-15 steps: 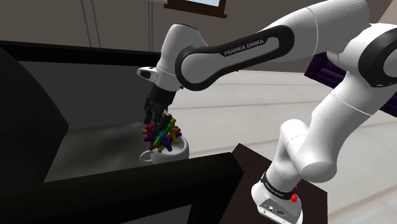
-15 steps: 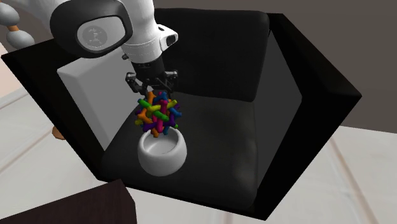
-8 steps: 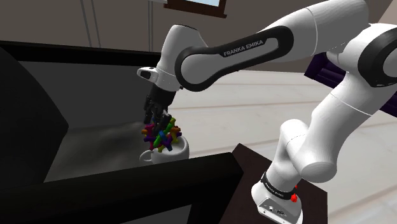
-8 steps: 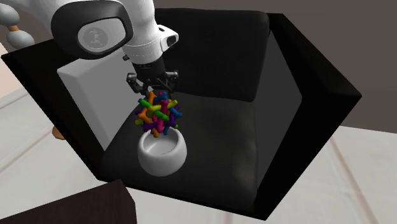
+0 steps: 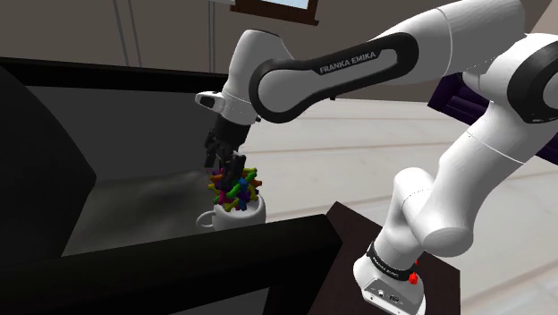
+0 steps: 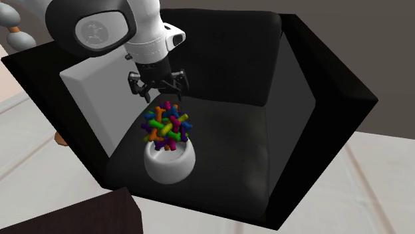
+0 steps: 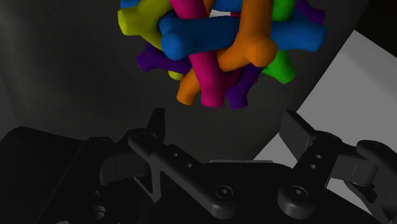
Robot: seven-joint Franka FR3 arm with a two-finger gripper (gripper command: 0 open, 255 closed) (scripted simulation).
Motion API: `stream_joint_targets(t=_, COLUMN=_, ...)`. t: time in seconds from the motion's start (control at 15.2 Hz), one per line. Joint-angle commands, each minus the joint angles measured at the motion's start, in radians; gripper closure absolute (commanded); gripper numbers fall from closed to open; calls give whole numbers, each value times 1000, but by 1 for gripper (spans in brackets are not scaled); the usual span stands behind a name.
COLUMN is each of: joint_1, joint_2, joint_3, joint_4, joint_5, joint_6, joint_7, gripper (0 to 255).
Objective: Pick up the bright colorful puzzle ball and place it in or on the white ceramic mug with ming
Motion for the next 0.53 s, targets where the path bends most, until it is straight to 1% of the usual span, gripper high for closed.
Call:
stream_joint_targets(t=0.0, joint_1=-6, joint_2=-29, joint_3=-6, joint_4=29, joint_5=-10, joint_6=-60, joint_7=5, gripper=0)
stream_joint_targets(t=0.07, joint_1=-9, joint_2=-42, joint_3=-9, joint_4=42, joint_5=-14, joint_6=-86, joint_7=7, gripper=0)
stream_joint_targets(t=0.46, joint_1=-9, joint_2=-42, joint_3=-9, joint_4=42, joint_5=-14, joint_6=-86, joint_7=7, gripper=0)
